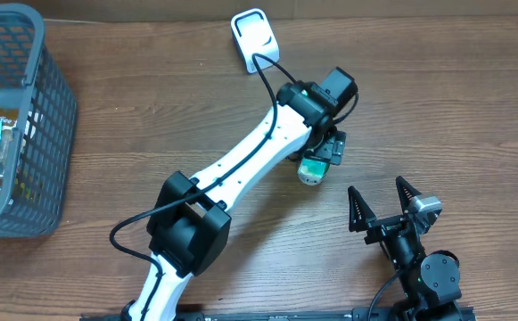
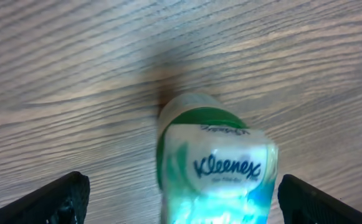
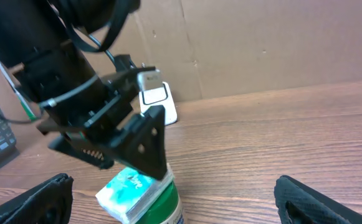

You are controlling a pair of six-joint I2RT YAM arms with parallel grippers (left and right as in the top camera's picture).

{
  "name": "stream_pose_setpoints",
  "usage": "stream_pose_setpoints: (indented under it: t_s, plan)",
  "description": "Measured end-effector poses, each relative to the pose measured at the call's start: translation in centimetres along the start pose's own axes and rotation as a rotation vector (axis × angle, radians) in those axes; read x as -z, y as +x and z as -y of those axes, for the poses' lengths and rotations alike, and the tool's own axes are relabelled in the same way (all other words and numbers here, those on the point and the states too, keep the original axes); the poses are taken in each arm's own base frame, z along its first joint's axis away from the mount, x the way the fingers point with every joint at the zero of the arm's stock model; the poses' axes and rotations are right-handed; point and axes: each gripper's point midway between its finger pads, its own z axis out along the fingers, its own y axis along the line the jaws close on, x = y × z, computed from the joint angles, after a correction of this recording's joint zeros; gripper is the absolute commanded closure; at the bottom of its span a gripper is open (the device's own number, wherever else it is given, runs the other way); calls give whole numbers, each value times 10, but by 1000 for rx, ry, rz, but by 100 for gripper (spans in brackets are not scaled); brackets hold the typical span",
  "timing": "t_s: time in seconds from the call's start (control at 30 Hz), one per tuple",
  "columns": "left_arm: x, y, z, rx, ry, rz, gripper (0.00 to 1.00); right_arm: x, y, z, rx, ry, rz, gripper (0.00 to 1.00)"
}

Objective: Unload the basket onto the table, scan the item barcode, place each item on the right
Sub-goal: 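Lower the green-capped jar onto the table and release it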

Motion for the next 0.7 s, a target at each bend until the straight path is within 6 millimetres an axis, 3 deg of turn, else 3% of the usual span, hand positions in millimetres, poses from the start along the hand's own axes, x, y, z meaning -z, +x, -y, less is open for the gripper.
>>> stream_pose_setpoints:
  t_s: [0.1,0.17,0.27,0.47,0.7]
  plan:
    - [2,4,-1,-43,13,-26,8,0,0,0,0,0,0,0]
    - [2,8,1,-68,25,-45,16,0,0,0,0,0,0,0]
    - [2,12,3,-96,34,-58,41,0,0,0,0,0,0,0]
    - [4,16,-5,-91,79,-112,41,0,0,0,0,0,0,0]
    - [14,5,-16,-91,312,-167,42,0,0,0,0,0,0,0]
